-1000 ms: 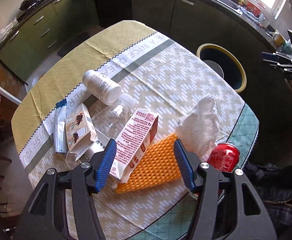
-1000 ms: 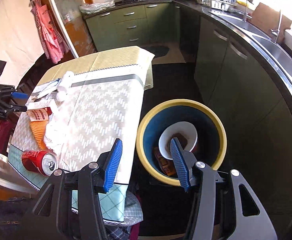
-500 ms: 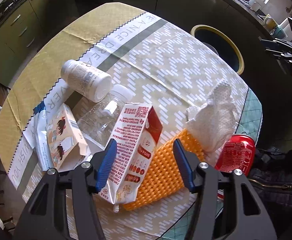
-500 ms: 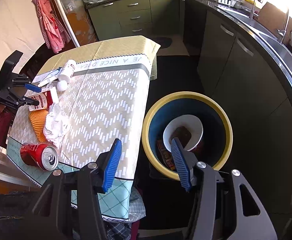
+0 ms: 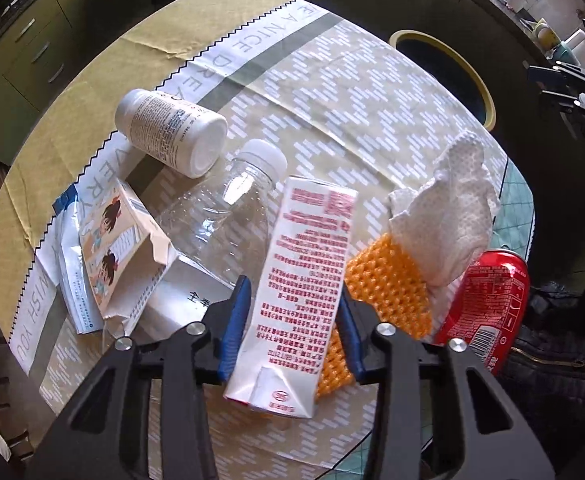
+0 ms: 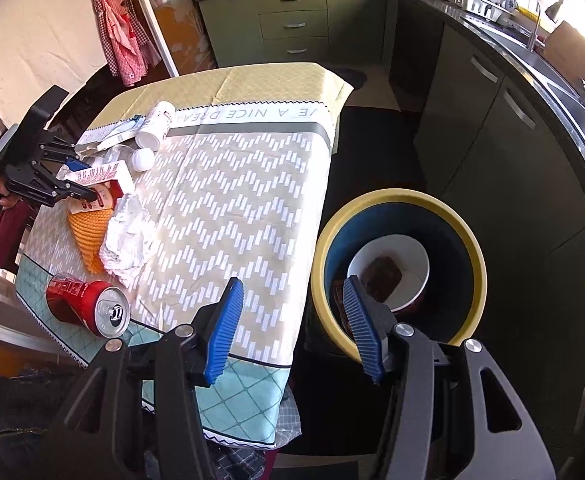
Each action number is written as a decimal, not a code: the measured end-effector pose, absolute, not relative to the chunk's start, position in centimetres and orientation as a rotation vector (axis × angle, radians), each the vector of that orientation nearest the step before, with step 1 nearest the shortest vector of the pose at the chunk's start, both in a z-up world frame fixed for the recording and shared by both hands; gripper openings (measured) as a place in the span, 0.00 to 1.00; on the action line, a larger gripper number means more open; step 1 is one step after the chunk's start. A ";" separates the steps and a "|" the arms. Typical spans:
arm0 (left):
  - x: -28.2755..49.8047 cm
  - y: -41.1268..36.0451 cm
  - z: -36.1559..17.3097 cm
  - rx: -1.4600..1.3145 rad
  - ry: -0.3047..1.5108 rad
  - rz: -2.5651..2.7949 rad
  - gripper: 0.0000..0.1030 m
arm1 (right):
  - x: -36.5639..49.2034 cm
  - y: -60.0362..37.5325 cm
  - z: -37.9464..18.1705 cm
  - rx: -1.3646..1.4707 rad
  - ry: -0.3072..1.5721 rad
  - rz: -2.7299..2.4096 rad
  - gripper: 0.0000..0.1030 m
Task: Collect trash
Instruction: 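Grasp the white milk carton with the left gripper, then grasp the red cola can with the right gripper while the left gripper holds the carton, then carry the cola can over the bin and release it with the right gripper, then move both open grippers from the bin back over the table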
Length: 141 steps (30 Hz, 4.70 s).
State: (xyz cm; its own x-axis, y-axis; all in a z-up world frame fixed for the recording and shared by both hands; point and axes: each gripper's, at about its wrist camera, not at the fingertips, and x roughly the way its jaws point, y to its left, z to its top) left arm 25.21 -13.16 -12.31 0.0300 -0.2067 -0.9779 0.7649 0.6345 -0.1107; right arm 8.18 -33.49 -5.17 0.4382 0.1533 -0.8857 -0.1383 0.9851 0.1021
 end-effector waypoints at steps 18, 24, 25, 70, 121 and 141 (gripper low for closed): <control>19.5 -13.3 -4.7 0.489 1.133 -0.822 0.32 | 5.0 -14.0 -5.9 -0.577 1.073 1.030 0.63; 17.8 -11.8 -2.7 0.485 1.098 -0.792 0.32 | 4.5 -7.6 -7.9 -0.909 1.077 1.176 0.81; 17.6 -11.3 -2.5 0.479 1.094 -0.779 0.32 | 4.7 -6.9 -8.5 -0.943 1.091 1.185 0.81; 17.1 -18.9 1.1 0.439 1.013 -0.885 0.32 | 17.1 -49.3 -18.5 -0.092 1.389 -0.168 0.65; 17.2 -12.9 -12.4 0.673 1.214 -0.792 0.62 | 8.5 -31.4 -6.7 -0.206 1.112 0.207 0.66; 18.3 -13.9 -14.5 0.706 1.240 -0.866 0.12 | 10.4 -29.3 -7.2 -0.231 1.144 0.251 0.67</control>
